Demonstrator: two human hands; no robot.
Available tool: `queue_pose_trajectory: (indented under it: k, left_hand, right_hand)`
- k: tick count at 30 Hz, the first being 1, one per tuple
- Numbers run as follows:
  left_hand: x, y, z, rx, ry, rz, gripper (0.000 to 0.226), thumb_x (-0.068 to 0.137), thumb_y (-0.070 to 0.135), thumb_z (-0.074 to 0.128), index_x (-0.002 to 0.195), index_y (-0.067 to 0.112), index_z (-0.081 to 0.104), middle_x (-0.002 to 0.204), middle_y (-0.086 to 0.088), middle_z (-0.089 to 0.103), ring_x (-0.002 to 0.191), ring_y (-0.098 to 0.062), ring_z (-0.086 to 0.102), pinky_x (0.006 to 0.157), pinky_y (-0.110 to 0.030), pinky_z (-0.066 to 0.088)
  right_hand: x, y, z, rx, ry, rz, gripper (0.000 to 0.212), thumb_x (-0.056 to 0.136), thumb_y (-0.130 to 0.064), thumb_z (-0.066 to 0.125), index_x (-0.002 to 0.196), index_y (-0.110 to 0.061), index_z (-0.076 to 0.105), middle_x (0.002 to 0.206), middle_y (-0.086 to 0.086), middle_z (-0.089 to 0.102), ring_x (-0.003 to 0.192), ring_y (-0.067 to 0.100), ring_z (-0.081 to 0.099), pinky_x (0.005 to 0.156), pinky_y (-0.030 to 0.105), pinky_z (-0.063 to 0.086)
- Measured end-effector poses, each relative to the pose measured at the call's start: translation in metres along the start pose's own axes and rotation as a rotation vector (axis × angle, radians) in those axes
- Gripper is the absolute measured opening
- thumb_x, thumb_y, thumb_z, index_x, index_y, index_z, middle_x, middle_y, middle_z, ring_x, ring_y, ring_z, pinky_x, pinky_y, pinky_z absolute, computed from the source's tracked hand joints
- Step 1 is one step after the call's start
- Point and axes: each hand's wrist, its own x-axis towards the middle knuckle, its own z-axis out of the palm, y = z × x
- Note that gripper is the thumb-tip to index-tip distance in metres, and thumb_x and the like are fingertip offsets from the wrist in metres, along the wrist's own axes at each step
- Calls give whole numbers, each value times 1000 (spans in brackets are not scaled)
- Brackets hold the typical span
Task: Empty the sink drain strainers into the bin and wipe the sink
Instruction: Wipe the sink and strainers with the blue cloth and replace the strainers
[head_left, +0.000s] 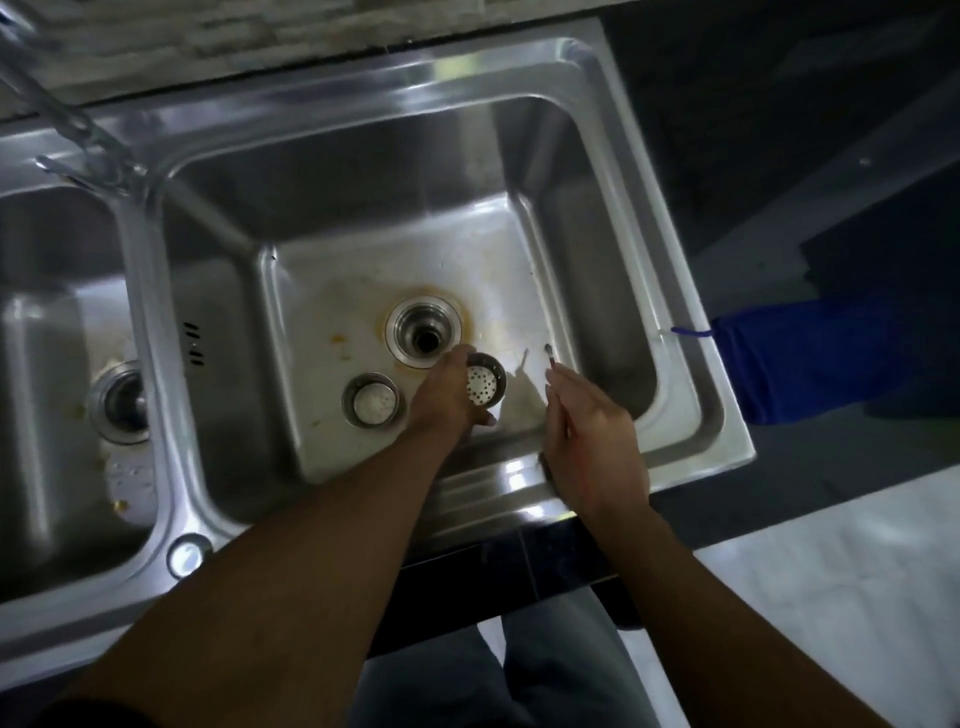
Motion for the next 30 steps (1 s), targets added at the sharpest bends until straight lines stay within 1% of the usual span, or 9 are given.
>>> queue_pose_trajectory:
  k: [3, 10, 13, 15, 17, 20, 23, 27, 30]
  left_hand:
    - [4, -2, 3, -6, 19, -17, 91, 61, 9, 92, 137, 22, 45, 138, -8, 55, 125, -29, 54, 97, -39, 47]
    - [8, -1, 10, 8, 18, -74, 87, 62, 19, 92, 136, 18, 46, 140, -10, 53, 128, -32, 53, 102, -40, 46]
    - [3, 4, 7, -45, 1, -135, 115, 61, 12, 94, 155, 16, 28, 153, -13, 43, 139, -32, 44, 106, -36, 39]
    - [-5, 12, 4, -67, 35, -170, 119, 65, 15, 93, 158, 14, 18, 157, -15, 37, 142, -32, 40, 111, -36, 36]
    - [-18, 24, 3, -69, 94, -177, 107, 75, 22, 86, 158, 16, 19, 156, -13, 39, 142, -32, 41, 111, -37, 36]
    - [-42, 41, 7, -45, 117, -101, 64, 89, 38, 69, 145, 24, 41, 143, -5, 54, 130, -29, 54, 107, -41, 45]
    - [-61, 52, 16, -27, 47, -12, 45, 95, 52, 54, 131, 25, 50, 132, -7, 63, 117, -30, 63, 100, -46, 51]
    - [-77, 69, 33, 146, -113, 73, 69, 93, 73, 35, 147, 30, 39, 155, -3, 45, 137, -29, 49, 112, -43, 41]
    - [-82, 77, 43, 260, -157, 135, 94, 78, 90, 6, 148, 34, 35, 158, 2, 39, 141, -25, 44, 111, -44, 40]
  right_hand:
    - [1, -2, -1, -8, -48, 8, 28, 106, -20, 41, 121, -15, 65, 127, 4, 67, 93, 24, 73, 81, 42, 62]
    - [0, -4, -3, 22, -66, 17, 32, 106, -19, 45, 132, -12, 64, 137, 5, 64, 108, 26, 71, 91, 44, 59]
    - [0, -2, -4, 64, -56, 8, 32, 107, -19, 43, 133, -13, 62, 135, 4, 65, 110, 21, 70, 92, 42, 59]
    - [-1, -3, -6, 135, -41, -3, 32, 108, -19, 43, 132, -12, 62, 129, 5, 67, 105, 20, 70, 89, 41, 60]
    - [-1, -4, -10, 282, 33, -27, 30, 107, -15, 47, 132, -10, 63, 120, 7, 70, 98, 19, 71, 83, 39, 60]
    - [4, -8, -23, 502, 217, -20, 28, 105, -14, 54, 130, -9, 65, 115, 4, 72, 98, 15, 72, 84, 39, 61]
    - [25, -8, -40, 512, 318, -138, 26, 102, -8, 58, 127, -7, 67, 121, -6, 70, 104, 4, 70, 89, 27, 60]
    - [85, 6, -66, 392, 431, -250, 25, 101, -8, 60, 125, -4, 69, 131, 7, 68, 119, 10, 67, 101, 30, 55]
    - [139, 31, -88, 206, 379, -372, 35, 107, -25, 49, 131, -4, 64, 137, 14, 63, 125, 19, 64, 104, 36, 54]
